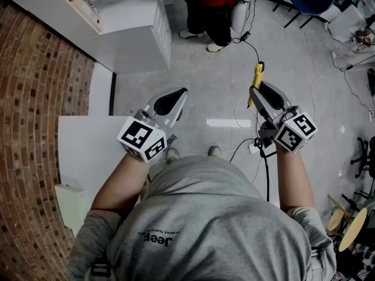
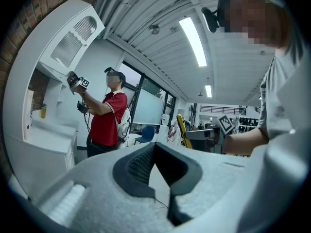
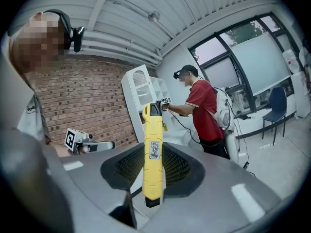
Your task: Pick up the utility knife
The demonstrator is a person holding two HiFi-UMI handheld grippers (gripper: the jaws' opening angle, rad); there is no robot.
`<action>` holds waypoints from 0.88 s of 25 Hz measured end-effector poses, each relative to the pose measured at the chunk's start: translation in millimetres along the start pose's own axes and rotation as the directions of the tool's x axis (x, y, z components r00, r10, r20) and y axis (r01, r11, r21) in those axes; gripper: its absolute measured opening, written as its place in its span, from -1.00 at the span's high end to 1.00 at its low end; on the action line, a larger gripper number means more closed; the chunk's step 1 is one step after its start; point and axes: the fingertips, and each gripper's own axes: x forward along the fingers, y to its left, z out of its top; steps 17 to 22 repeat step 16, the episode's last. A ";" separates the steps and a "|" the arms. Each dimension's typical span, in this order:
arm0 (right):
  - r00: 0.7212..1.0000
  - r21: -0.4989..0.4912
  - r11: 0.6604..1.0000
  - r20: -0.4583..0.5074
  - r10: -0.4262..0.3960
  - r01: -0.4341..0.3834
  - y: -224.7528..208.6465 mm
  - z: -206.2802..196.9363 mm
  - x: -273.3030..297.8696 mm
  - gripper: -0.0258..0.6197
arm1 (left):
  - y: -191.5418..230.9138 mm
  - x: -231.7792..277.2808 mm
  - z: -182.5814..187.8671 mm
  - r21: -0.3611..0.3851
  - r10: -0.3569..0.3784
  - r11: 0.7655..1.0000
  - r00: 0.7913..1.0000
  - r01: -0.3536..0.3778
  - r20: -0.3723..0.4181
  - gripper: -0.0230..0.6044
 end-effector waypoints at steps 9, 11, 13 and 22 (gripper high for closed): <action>1.000 -0.003 1.000 0.003 0.006 -0.006 1.5 0.9 2.6 0.54 | 1.2 -1.2 0.4 0.003 0.000 1.000 1.000 0.000 0.000 0.93; 1.000 -0.004 1.000 0.002 0.008 -0.008 2.0 1.3 3.1 0.54 | 1.4 -1.4 0.9 0.004 0.000 1.000 1.000 0.000 0.000 0.93; 1.000 -0.006 1.000 0.001 0.008 -0.008 3.0 1.0 3.6 0.54 | 1.7 -2.5 0.9 0.005 0.000 1.000 1.000 0.000 0.000 0.93; 1.000 -0.007 1.000 0.002 0.009 -0.009 3.4 0.9 3.8 0.54 | 2.1 -3.3 0.4 0.005 0.001 1.000 1.000 -0.001 -0.001 0.93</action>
